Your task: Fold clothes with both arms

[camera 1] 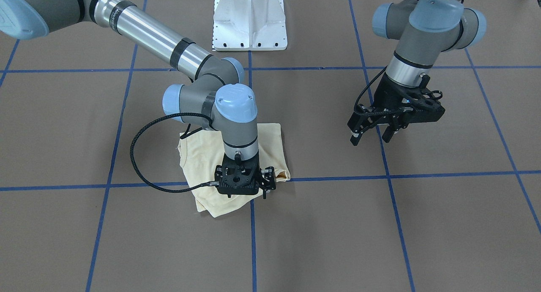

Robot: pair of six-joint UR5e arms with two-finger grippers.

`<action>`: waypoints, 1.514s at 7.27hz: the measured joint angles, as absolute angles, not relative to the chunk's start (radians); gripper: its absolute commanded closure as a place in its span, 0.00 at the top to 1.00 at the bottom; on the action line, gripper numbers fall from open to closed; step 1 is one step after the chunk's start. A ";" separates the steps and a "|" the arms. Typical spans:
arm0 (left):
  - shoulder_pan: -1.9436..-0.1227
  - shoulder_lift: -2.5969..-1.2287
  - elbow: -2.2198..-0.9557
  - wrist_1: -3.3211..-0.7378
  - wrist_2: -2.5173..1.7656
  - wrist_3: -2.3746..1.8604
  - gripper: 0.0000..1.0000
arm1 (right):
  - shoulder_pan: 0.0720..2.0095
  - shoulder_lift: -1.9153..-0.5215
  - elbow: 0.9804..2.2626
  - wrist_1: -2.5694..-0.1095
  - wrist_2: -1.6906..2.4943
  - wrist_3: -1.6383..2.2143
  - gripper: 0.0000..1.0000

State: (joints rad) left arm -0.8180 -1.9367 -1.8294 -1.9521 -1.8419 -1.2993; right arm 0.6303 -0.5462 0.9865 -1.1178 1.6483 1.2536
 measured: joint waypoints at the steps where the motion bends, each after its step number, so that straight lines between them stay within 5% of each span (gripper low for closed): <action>1: -0.820 -1.935 -1.830 -1.952 -1.842 -1.299 1.00 | 0.636 -0.535 0.981 -1.103 1.641 1.248 1.00; 3: -0.845 -1.934 -1.831 -1.951 -1.862 -1.276 1.00 | 0.675 -0.536 1.011 -1.114 1.684 1.215 1.00; 6: -0.950 -1.862 -1.898 -1.952 -1.974 -1.161 1.00 | 0.781 -0.663 1.259 -1.307 1.842 1.111 1.00; 11: -1.061 -1.764 -1.933 -1.996 -1.931 -0.961 1.00 | 1.049 -1.180 1.740 -1.393 2.068 0.850 1.00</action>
State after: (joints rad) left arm -1.0613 -1.7639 -1.9330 -1.9962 -1.9312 -0.9609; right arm 1.0489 -1.1802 1.7397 -1.3929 2.0680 0.8500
